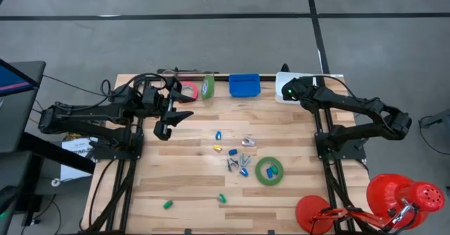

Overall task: Pick and place Stapler, Stapler remover, tape
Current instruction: Put the purple staple remover into the white bin

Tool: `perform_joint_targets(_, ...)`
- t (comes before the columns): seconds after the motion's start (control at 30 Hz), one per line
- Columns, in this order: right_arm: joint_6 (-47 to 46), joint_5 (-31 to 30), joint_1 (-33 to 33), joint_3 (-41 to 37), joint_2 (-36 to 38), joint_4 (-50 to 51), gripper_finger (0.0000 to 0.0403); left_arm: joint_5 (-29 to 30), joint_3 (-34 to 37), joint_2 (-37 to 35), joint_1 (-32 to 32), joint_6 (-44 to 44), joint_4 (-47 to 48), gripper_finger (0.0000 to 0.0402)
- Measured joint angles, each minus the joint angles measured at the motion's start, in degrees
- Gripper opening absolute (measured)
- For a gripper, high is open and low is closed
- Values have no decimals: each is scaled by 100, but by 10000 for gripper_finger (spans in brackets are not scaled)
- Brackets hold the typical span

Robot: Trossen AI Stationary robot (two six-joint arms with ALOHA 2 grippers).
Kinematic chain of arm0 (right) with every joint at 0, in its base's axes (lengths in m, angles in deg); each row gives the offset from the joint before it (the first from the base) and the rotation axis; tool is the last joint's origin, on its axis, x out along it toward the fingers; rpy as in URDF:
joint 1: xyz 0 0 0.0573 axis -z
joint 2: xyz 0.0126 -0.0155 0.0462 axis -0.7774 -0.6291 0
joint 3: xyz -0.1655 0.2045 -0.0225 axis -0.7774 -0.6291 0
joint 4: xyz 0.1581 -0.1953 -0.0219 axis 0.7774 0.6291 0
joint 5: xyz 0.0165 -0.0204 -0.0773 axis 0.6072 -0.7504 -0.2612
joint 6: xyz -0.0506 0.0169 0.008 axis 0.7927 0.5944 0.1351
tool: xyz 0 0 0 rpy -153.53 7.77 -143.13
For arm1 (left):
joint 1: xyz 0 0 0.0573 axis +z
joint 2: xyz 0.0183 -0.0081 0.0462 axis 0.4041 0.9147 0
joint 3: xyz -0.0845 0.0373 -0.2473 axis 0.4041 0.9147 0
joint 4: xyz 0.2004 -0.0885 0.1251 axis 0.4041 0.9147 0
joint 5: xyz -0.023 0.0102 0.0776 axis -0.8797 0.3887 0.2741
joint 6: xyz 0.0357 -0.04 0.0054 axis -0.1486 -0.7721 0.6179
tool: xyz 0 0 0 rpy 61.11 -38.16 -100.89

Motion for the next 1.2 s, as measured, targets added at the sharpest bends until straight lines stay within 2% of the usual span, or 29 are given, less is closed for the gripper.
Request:
perform_joint_targets(0.37,32,24,-200,44,217,1,157,0,0,0,0,0,1,182)
perform_joint_targets(0.6,682,66,-588,302,702,-5,206,1,0,0,0,0,1,182)
perform_joint_targets(0.9,1244,114,-1313,466,1204,0,218,124,-2,0,-2,0,1,182)
perform_joint_targets(1.2,1838,1215,-2181,530,1330,-44,217,177,0,0,0,0,1,182)
